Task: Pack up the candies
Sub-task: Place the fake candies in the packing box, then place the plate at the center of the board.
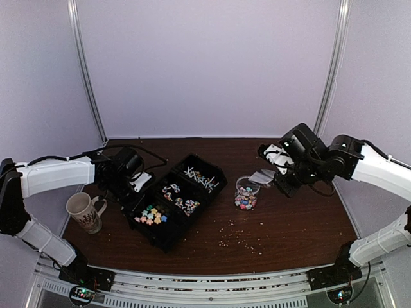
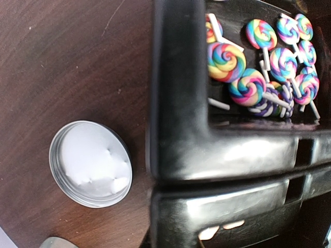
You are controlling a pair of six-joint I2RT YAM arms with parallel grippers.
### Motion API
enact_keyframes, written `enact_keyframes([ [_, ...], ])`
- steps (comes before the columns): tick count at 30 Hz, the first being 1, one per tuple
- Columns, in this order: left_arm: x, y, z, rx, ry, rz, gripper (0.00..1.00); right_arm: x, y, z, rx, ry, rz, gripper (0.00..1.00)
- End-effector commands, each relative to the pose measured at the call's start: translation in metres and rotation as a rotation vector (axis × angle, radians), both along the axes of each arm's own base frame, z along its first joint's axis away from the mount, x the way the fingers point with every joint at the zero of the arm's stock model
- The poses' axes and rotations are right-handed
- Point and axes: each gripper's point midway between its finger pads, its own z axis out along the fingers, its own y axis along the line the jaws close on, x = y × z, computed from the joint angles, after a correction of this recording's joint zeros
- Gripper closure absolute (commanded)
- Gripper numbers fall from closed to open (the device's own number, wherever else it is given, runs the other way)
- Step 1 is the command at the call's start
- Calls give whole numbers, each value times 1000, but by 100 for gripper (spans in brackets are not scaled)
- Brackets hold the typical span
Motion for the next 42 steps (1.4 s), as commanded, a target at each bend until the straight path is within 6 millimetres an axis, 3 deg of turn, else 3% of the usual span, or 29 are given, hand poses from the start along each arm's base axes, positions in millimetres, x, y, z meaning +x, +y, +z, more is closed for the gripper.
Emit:
enact_keyframes([
  [1, 32, -26, 28, -132, -98, 62, 100, -7, 26, 17, 198, -123, 109, 100],
  [9, 19, -40, 11, -132, -62, 135, 100, -29, 36, 31, 330, -323, 246, 100],
  [15, 7, -40, -3, -143, -33, 172, 100, -28, 32, 21, 278, -304, 231, 100],
  [21, -4, -38, -17, -143, -14, 197, 100, -30, 35, 24, 291, -300, 233, 100],
  [42, -16, -29, -33, -105, 0, 215, 94, -30, 32, 30, 283, -320, 236, 100],
])
